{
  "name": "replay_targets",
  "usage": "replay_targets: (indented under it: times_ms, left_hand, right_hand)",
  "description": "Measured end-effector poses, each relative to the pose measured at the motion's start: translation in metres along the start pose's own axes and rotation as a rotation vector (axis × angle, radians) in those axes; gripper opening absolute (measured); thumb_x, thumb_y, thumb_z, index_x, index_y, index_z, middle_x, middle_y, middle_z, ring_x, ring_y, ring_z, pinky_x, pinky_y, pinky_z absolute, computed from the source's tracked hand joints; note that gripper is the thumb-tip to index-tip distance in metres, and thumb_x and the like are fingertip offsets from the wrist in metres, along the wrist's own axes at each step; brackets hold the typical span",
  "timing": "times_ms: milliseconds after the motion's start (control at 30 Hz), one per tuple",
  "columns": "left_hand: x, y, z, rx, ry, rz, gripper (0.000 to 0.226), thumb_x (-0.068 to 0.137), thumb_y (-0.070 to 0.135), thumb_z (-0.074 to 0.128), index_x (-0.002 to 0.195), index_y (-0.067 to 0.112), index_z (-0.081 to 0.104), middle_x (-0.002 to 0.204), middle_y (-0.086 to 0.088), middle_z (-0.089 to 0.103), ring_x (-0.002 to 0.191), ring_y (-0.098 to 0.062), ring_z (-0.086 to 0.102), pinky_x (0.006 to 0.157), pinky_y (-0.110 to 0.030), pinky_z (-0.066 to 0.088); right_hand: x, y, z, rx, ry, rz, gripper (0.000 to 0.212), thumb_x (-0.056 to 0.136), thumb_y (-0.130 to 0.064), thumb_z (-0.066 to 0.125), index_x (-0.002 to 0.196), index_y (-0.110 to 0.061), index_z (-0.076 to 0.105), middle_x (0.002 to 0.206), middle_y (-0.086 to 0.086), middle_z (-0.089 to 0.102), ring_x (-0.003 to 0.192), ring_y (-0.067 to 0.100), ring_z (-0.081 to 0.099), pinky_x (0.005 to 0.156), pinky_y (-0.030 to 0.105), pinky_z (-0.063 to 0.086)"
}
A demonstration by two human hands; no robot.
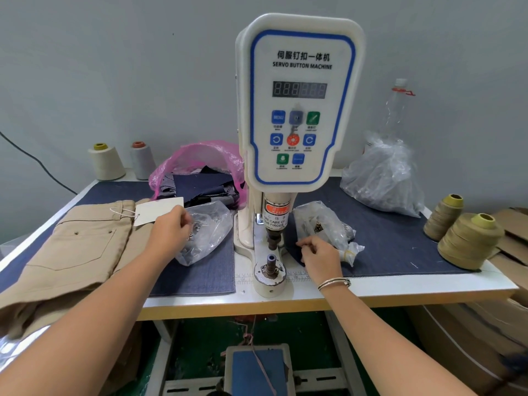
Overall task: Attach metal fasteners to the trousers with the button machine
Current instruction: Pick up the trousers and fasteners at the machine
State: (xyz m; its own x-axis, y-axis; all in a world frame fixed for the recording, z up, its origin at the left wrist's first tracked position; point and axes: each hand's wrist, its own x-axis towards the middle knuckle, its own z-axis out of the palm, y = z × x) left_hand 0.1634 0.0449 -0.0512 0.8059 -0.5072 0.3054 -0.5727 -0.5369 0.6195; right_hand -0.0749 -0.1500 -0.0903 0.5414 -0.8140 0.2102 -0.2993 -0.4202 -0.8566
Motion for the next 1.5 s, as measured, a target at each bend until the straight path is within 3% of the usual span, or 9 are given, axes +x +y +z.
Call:
replay_targets:
  times_ms: [233, 467, 633, 733, 867, 1033, 1167, 1333, 1500]
  left_hand:
    - [-0.016, 0.04, -0.008, -0.38, 0.064, 0.019, 0.028, 0.083, 0.008, 0.071, 0.073, 0.023, 0.049, 0.073, 0.006, 0.062, 0.067, -0.009, 0.056, 0.062, -0.02, 0.04]
    - [-0.077, 0.091, 0.028, -0.602, -0.281, 0.218, 0.024, 0.083, 0.011, 0.071, 0.078, 0.022, 0.051, 0.079, 0.011, 0.068, 0.068, -0.004, 0.061, 0.063, -0.021, 0.048]
    - [-0.085, 0.096, 0.036, -0.596, -0.334, 0.206, 0.027, 0.08, 0.011, 0.075, 0.078, 0.02, 0.05, 0.074, 0.018, 0.063, 0.07, -0.002, 0.06, 0.068, -0.025, 0.052]
    - [-0.084, 0.098, 0.033, -0.552, -0.311, 0.253, 0.029, 0.08, 0.013, 0.075, 0.077, 0.022, 0.048, 0.072, 0.012, 0.063, 0.06, 0.004, 0.055, 0.061, -0.011, 0.043]
    - [-0.084, 0.1, 0.028, -0.442, -0.304, 0.312, 0.033, 0.082, 0.016, 0.074, 0.076, 0.029, 0.045, 0.07, 0.016, 0.065, 0.052, 0.001, 0.047, 0.055, -0.01, 0.039]
    - [-0.085, 0.105, 0.024, -0.342, -0.275, 0.381, 0.04, 0.08, 0.01, 0.075, 0.077, 0.032, 0.042, 0.076, 0.013, 0.066, 0.059, 0.016, 0.053, 0.057, -0.001, 0.037]
    - [-0.086, 0.104, 0.021, -0.301, -0.297, 0.37, 0.038, 0.081, 0.015, 0.075, 0.079, 0.034, 0.042, 0.072, 0.026, 0.066, 0.071, 0.009, 0.063, 0.06, -0.006, 0.041]
    - [-0.089, 0.101, 0.021, -0.328, -0.291, 0.364, 0.031, 0.085, 0.015, 0.071, 0.081, 0.032, 0.045, 0.085, 0.015, 0.073, 0.073, 0.007, 0.065, 0.053, -0.008, 0.039]
    - [-0.081, 0.088, 0.008, -0.257, -0.279, 0.394, 0.019, 0.088, 0.016, 0.067, 0.096, 0.026, 0.054, 0.103, 0.008, 0.07, 0.096, -0.002, 0.065, 0.082, -0.018, 0.05]
  right_hand:
    - [0.0, -0.001, -0.001, 0.006, -0.005, -0.001, 0.027, 0.09, -0.006, 0.052, 0.084, -0.029, 0.063, 0.068, -0.01, 0.06, 0.069, 0.016, 0.061, 0.062, 0.033, 0.053]
    - [-0.003, -0.003, -0.003, 0.007, -0.01, -0.018, 0.025, 0.089, -0.004, 0.051, 0.087, -0.025, 0.065, 0.069, -0.012, 0.059, 0.068, 0.013, 0.059, 0.06, 0.025, 0.048]
    - [-0.003, -0.003, -0.003, 0.002, -0.022, -0.024, 0.022, 0.09, -0.005, 0.051, 0.09, -0.023, 0.064, 0.071, -0.013, 0.058, 0.067, 0.011, 0.058, 0.059, 0.023, 0.046]
    - [-0.003, -0.002, -0.003, -0.004, -0.021, -0.026, 0.021, 0.09, -0.006, 0.051, 0.091, -0.022, 0.065, 0.072, -0.012, 0.058, 0.069, 0.01, 0.058, 0.059, 0.019, 0.044]
    - [-0.003, -0.002, -0.002, -0.002, -0.017, -0.034, 0.021, 0.091, -0.005, 0.051, 0.091, -0.022, 0.064, 0.072, -0.012, 0.058, 0.067, 0.009, 0.058, 0.057, 0.016, 0.042]
    - [-0.002, -0.001, -0.003, -0.003, -0.021, -0.037, 0.023, 0.09, -0.006, 0.05, 0.089, -0.024, 0.063, 0.073, -0.013, 0.058, 0.069, 0.008, 0.058, 0.058, 0.018, 0.043]
    - [-0.002, -0.002, -0.002, 0.014, -0.023, -0.031, 0.024, 0.09, -0.005, 0.05, 0.087, -0.026, 0.062, 0.071, -0.013, 0.058, 0.067, 0.01, 0.058, 0.057, 0.02, 0.045]
    - [-0.002, -0.001, -0.003, 0.018, -0.019, -0.025, 0.025, 0.09, -0.005, 0.05, 0.087, -0.026, 0.063, 0.069, -0.012, 0.059, 0.064, 0.012, 0.058, 0.056, 0.023, 0.047]
    - [-0.002, -0.001, -0.003, 0.016, -0.014, -0.026, 0.027, 0.089, -0.004, 0.05, 0.085, -0.027, 0.063, 0.069, -0.013, 0.059, 0.065, 0.01, 0.058, 0.058, 0.025, 0.049]
